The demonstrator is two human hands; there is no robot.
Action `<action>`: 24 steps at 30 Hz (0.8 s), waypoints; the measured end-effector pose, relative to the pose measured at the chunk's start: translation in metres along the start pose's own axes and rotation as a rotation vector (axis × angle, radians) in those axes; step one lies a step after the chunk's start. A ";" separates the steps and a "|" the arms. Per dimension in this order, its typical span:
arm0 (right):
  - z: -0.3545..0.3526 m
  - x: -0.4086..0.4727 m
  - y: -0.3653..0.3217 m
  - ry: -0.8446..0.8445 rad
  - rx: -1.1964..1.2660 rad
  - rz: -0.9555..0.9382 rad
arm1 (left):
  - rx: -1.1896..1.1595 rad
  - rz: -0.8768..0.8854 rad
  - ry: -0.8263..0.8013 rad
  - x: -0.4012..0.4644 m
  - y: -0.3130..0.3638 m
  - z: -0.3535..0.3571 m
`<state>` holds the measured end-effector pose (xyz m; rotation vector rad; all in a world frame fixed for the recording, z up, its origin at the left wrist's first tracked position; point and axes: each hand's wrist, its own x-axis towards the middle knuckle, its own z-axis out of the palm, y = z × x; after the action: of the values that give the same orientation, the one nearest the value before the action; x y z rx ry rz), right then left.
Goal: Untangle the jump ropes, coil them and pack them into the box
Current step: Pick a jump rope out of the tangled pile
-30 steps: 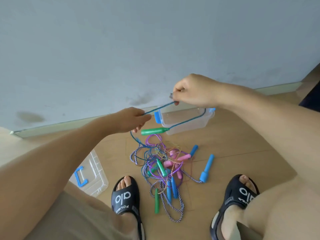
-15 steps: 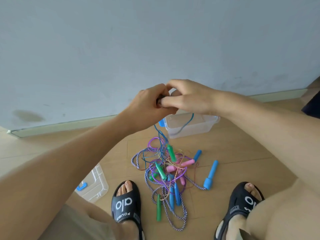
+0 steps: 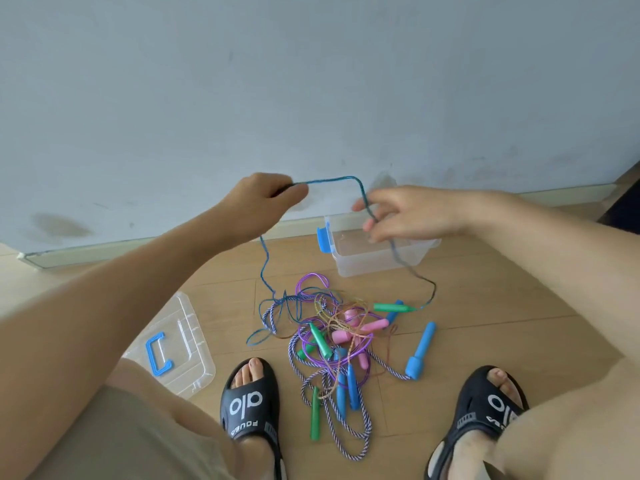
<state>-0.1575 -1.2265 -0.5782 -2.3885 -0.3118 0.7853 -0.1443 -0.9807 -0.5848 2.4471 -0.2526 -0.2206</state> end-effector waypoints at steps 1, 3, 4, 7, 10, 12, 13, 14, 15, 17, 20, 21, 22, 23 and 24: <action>0.009 0.000 -0.010 -0.011 0.127 -0.057 | 0.010 0.079 0.015 -0.003 0.010 0.002; 0.019 0.002 -0.028 0.039 0.331 -0.136 | 0.030 0.223 0.014 -0.008 0.023 0.005; 0.019 0.001 -0.035 0.089 0.400 -0.144 | 0.020 0.263 0.007 -0.010 0.026 0.006; 0.009 -0.005 -0.042 0.193 0.360 -0.150 | -0.009 0.251 0.000 -0.009 0.024 0.006; -0.004 -0.010 -0.031 0.235 0.035 -0.189 | 0.073 0.120 -0.086 -0.004 0.008 0.006; -0.019 -0.010 -0.020 0.316 0.023 -0.193 | 0.193 -0.038 -0.190 -0.001 -0.012 0.003; -0.028 -0.010 -0.014 0.381 0.047 -0.180 | 0.267 -0.122 -0.234 0.000 -0.023 0.001; -0.036 -0.011 -0.008 0.437 0.038 -0.150 | 0.322 -0.192 -0.250 0.000 -0.033 -0.001; -0.043 -0.009 0.001 0.459 -0.010 -0.100 | 0.337 -0.237 -0.231 0.000 -0.039 -0.004; -0.043 -0.005 0.016 0.332 -0.172 0.044 | 0.244 -0.244 -0.117 0.001 -0.035 -0.007; -0.012 0.003 0.013 0.031 -0.199 0.101 | 0.047 -0.053 0.049 -0.003 0.003 0.000; -0.001 0.004 0.003 0.013 -0.130 0.042 | 0.012 0.043 0.084 -0.006 0.020 0.004; 0.009 0.007 -0.007 0.012 -0.038 -0.037 | -0.027 0.132 0.112 -0.009 0.035 0.008; 0.018 0.007 -0.019 0.004 0.062 -0.120 | -0.080 0.203 0.137 -0.013 0.049 0.011; 0.026 0.006 -0.030 -0.011 0.155 -0.191 | -0.146 0.254 0.163 -0.016 0.060 0.013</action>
<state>-0.1691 -1.1884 -0.5800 -2.1732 -0.4593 0.7081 -0.1699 -1.0304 -0.5558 2.2474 -0.4550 0.0689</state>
